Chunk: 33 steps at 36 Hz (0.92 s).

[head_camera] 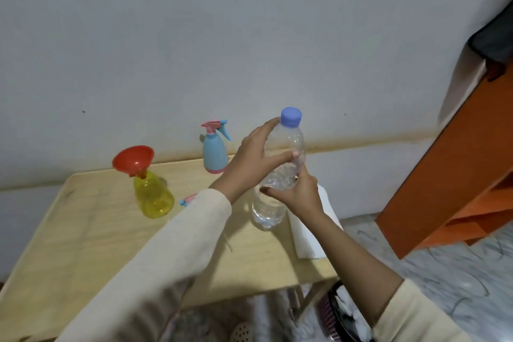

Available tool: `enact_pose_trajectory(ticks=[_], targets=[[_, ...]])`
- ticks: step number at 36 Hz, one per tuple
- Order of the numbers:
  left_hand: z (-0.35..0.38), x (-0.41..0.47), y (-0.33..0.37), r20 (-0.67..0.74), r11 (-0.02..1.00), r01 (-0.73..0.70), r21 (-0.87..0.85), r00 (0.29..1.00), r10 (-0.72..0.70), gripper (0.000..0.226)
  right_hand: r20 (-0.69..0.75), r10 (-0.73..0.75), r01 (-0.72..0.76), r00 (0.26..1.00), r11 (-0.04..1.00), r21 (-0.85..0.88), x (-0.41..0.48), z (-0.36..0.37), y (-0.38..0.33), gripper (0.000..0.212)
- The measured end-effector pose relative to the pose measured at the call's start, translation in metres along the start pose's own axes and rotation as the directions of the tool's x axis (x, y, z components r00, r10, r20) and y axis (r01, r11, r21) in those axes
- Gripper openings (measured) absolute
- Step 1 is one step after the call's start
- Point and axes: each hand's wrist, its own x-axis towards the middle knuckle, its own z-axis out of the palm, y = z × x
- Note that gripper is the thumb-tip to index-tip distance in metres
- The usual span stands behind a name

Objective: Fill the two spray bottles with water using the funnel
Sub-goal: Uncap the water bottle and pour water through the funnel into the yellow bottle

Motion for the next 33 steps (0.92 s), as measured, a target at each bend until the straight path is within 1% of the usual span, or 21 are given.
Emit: enact_pose_trajectory(ticks=[6, 9, 14, 19, 22, 26, 28, 30, 33], targets=[[0.001, -0.047, 0.004, -0.043, 0.999, 0.033, 0.024, 0.999, -0.032, 0.076, 0.073, 0.008, -0.007, 0.997, 1.0, -0.013, -0.043, 0.002, 0.004, 0.09], [0.002, -0.06, 0.006, -0.046, 0.999, 0.044, 0.01, 0.998, -0.043, 0.076, 0.106, 0.002, -0.003, 0.994, 1.0, 0.011, -0.055, 0.001, 0.003, 0.087], [0.005, -0.072, 0.007, -0.064, 0.999, 0.04, -0.019, 0.997, -0.041, 0.072, 0.13, 0.001, -0.003, 0.991, 1.0, 0.013, -0.065, 0.001, 0.005, 0.087], [0.007, -0.078, 0.006, -0.084, 0.998, 0.041, -0.048, 0.995, -0.045, 0.068, 0.125, 0.005, -0.007, 0.992, 1.0, 0.012, -0.071, 0.005, 0.007, 0.087], [0.006, -0.078, 0.005, -0.07, 0.998, 0.039, -0.046, 0.997, -0.042, 0.067, 0.155, 0.004, -0.01, 0.988, 0.999, 0.034, -0.071, 0.005, 0.006, 0.094], [-0.003, -0.074, 0.001, -0.037, 0.998, 0.051, -0.042, 0.998, -0.053, 0.064, 0.157, -0.078, 0.059, 0.984, 0.991, 0.124, -0.063, -0.003, -0.007, 0.093], [-0.009, -0.072, -0.001, -0.032, 0.999, 0.036, -0.026, 0.999, -0.037, 0.063, 0.193, -0.147, 0.117, 0.97, 0.98, 0.16, -0.057, -0.01, -0.017, 0.098], [-0.013, -0.07, 0.0, -0.034, 1.0, 0.015, -0.022, 0.999, -0.016, 0.057, 0.25, -0.209, 0.174, 0.946, 0.973, 0.153, -0.052, -0.014, -0.024, 0.105], [-0.021, -0.065, 0.01, -0.058, 0.995, -0.024, -0.101, 0.998, 0.018, 0.049, 0.274, -0.246, 0.208, 0.93, 0.965, 0.161, -0.045, -0.016, -0.031, 0.109]])
